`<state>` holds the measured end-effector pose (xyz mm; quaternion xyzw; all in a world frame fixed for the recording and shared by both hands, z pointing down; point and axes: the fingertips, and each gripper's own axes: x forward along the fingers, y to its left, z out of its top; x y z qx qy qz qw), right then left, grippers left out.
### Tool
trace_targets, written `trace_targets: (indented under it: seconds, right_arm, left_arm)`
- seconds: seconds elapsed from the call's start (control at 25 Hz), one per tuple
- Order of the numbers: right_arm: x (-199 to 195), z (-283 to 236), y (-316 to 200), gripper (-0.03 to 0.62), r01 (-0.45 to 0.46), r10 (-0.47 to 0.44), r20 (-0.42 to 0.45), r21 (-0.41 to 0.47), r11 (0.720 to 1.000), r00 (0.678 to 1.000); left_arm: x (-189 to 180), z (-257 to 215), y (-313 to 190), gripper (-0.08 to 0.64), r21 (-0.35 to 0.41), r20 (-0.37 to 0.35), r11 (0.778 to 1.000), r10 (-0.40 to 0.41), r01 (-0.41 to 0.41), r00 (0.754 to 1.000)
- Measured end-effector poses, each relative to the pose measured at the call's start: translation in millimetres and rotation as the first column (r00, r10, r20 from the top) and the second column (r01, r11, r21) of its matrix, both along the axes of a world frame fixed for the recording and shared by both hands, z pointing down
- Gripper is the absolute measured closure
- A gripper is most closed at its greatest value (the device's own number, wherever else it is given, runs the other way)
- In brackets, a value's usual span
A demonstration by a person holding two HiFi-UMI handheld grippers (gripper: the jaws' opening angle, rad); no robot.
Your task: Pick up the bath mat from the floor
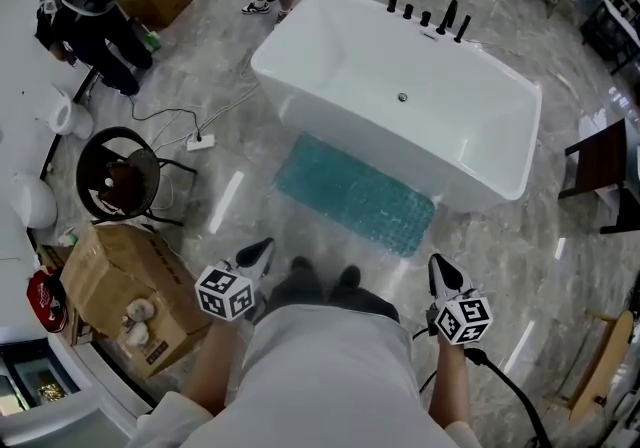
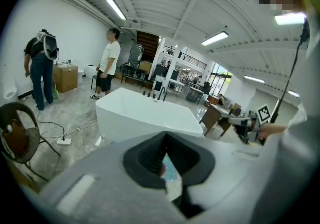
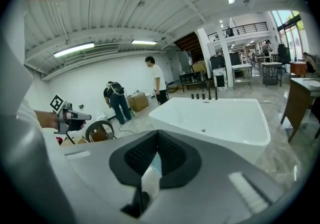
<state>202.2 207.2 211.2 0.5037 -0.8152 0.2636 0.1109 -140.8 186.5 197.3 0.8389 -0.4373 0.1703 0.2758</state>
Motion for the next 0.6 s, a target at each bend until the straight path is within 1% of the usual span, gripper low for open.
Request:
trace_targets:
  seconds: [0.12, 0.28, 0.44, 0.6]
  right_arm:
    - [-3, 0, -5, 0.588, -0.026, 0.026, -0.001, -0.006, 1.000, 1.000]
    - [-6, 8, -17, 0.588, -0.080, 0.080, -0.029, 0.012, 0.997, 0.996]
    - [-13, 7, -25, 0.588, -0.179, 0.179, -0.031, 0.006, 0.984, 0.983]
    - [-40, -3, -36, 0.588, -0.238, 0.238, -0.013, 0.011, 0.971, 0.971]
  left_arm:
    - [-7, 0, -17, 0.560, -0.002, -0.002, 1.000, 0.027, -0.027, 1.000]
    - [-11, 0, -47, 0.560, 0.001, -0.043, 0.995, 0.103, -0.103, 0.994]
    - [-19, 2, -80, 0.560, 0.017, -0.018, 0.987, 0.162, -0.162, 0.987]
    - [-37, 2, -112, 0.560, 0.014, -0.013, 0.974, 0.226, -0.226, 0.974]
